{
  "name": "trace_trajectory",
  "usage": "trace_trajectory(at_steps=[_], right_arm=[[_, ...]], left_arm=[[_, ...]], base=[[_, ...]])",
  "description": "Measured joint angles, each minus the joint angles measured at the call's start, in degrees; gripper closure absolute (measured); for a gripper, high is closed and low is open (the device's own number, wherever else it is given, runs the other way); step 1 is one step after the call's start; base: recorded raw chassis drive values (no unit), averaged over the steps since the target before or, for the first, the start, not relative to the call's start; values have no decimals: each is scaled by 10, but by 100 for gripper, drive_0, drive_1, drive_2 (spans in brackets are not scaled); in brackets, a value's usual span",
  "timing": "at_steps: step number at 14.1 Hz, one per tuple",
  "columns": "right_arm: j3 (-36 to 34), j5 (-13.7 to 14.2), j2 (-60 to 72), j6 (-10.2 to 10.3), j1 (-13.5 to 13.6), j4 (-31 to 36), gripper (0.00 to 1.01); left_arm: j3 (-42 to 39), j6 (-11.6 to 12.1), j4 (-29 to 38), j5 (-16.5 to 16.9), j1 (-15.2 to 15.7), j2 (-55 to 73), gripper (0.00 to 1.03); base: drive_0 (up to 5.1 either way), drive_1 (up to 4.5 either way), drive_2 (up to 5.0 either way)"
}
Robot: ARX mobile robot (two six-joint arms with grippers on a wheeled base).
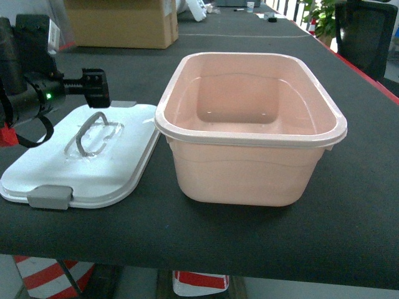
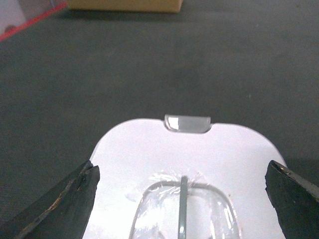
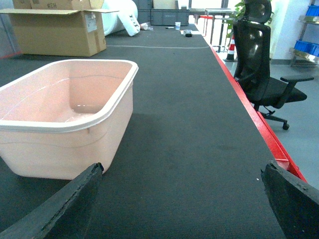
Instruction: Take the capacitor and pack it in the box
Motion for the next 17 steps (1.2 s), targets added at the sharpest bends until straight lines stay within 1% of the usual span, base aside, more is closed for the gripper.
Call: trace_trajectory(at_steps=[1,2,3,4,5,8,11,12,13,15,16,17], right_arm=[[0,0,0,0,0,0,3],[0,0,0,0,0,0,3],[0,0,0,0,0,0,3],[0,0,0,0,0,0,3],[0,0,0,0,0,0,3],[0,0,0,0,0,0,3],[0,0,0,0,0,0,3],[0,0,0,0,0,0,3],[0,0,0,0,0,0,3],[0,0,0,0,0,0,3],[0,0,0,0,0,0,3],[0,0,0,0,0,0,3]], left_arm=[[24,2,-15,8,6,31,5],[39,11,-32,13,9,57,5],[44,13,-58,17,7,84,5],[45,13,-63,20,1,87,5],[45,15,-57,18,-3,87,12],[45,15,-70,8,-7,90,44],[45,14,-76,5,-7,94,55],[45,14,-76,3,-7,97,60],[45,14,-76,2,-7,102,69],[45,13,-75,-2,-7,103,94],[45,10,-74,-2,-5,103,102],[45,10,-74,-2,-6,103,101]], base=[[0,0,0],[0,0,0],[0,0,0],[0,0,0],[0,0,0],[0,0,0],[0,0,0],[0,0,0],[0,0,0],[0,0,0],[0,0,0],[0,0,0]])
